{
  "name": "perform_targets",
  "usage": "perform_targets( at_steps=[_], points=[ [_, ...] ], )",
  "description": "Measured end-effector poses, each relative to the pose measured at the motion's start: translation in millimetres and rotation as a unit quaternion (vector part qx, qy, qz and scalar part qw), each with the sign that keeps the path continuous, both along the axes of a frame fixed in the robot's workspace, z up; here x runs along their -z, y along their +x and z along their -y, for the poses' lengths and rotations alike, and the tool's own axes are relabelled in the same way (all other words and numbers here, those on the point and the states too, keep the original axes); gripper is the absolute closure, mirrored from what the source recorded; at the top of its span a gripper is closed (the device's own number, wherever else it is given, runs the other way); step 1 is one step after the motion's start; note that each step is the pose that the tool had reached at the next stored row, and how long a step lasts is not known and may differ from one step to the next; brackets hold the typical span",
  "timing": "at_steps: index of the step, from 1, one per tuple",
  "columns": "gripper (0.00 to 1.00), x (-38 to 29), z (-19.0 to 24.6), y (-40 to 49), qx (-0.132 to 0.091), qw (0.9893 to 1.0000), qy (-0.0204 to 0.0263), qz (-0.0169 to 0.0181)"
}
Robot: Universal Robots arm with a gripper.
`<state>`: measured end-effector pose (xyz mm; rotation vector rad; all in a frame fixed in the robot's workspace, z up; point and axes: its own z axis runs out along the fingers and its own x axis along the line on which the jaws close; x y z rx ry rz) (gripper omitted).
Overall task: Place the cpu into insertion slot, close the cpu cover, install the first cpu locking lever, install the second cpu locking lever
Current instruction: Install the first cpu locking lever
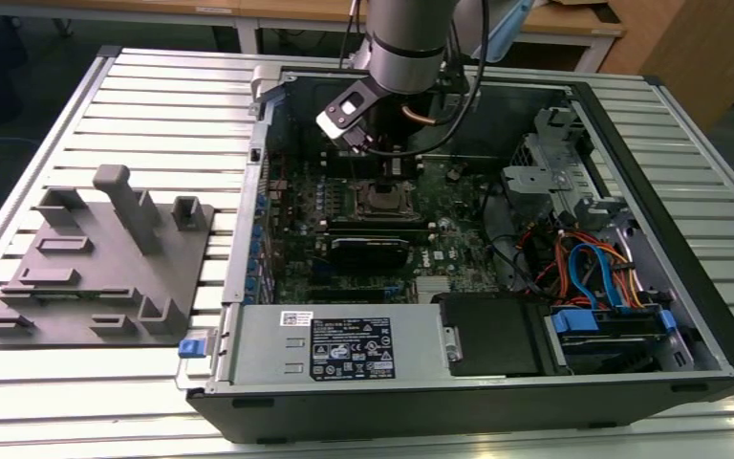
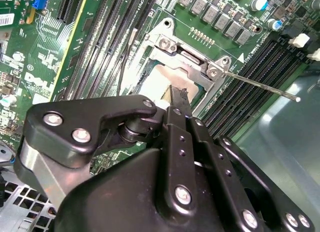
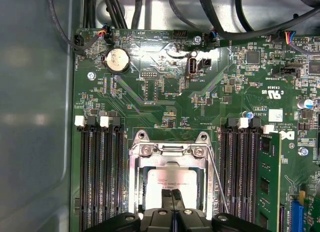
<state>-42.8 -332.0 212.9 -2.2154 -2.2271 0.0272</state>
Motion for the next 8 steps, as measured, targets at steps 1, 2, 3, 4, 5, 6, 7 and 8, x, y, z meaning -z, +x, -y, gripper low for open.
perform_targets(
  at_steps=[1, 2, 3, 4, 5, 6, 7, 8],
  points=[
    [0.90, 0.0, 0.0, 0.0, 0.000, 1.0000, 0.0000, 0.0000],
    [0.90, 0.0, 0.0, 0.0, 0.000, 1.0000, 0.0000, 0.0001],
    [0.90, -0.3, 0.0, 0.0, 0.000, 1.0000, -0.0001, 0.0000],
    [0.90, -0.4, 0.0, 0.0, 0.000, 1.0000, 0.0000, 0.0000],
    [0.90, -0.7, 0.0, 0.0, 0.000, 1.0000, -0.0001, 0.0000],
    [0.90, -1.1, 0.0, 0.0, 0.000, 1.0000, -0.0001, 0.0000],
    [0.90, -1.6, 0.0, 0.0, 0.000, 1.0000, -0.0002, 0.0000],
    [0.90, -2.1, 0.0, 0.0, 0.000, 1.0000, -0.0004, 0.0000]
  ],
)
